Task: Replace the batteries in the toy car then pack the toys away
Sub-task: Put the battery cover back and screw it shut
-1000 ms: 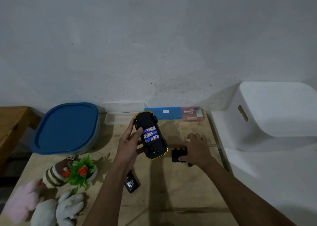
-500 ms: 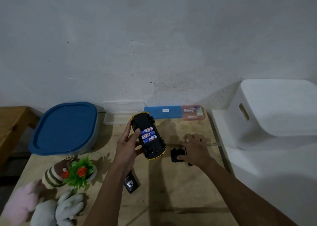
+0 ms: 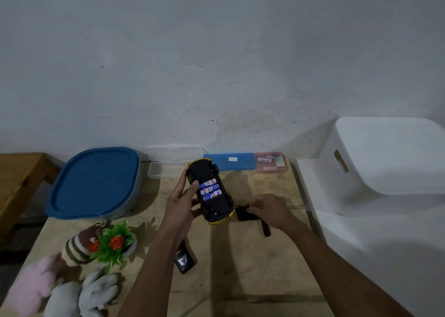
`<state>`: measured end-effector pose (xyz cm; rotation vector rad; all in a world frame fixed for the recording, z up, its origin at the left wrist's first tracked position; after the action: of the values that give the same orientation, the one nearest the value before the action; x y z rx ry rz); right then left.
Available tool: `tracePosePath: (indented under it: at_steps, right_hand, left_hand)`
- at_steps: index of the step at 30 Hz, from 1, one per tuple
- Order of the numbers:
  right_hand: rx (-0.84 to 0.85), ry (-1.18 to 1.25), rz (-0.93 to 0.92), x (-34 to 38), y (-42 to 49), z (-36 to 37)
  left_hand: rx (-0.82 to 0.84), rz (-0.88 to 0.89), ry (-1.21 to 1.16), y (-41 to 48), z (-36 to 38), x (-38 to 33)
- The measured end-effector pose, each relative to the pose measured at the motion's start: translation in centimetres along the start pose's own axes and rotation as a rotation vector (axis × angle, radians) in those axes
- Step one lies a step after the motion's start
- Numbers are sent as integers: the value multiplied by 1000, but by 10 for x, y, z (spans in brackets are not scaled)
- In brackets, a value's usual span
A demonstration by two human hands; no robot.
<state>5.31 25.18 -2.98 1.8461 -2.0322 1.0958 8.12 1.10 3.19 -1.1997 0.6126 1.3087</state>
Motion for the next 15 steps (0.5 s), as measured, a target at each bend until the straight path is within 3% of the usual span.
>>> tracePosePath:
  at_steps: [7,15]
  right_hand:
    - [13,626,-89,53,-23,-61]
    - [134,556,-168,95,-27,-43]
  left_hand:
    - [32,-20,28,-1,3,-7]
    - [156,-47,107,-10,10,-10]
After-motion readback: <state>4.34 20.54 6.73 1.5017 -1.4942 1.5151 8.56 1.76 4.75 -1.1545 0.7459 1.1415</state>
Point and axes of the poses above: each hand's wrist, its own y-axis towards the middle knuckle, its own z-axis out of the palm, x = y × z, the point moved 3 cm from there along y, towards the middle knuckle, and after that the axes turned 7 degrees about z, right-handed, at the moved point
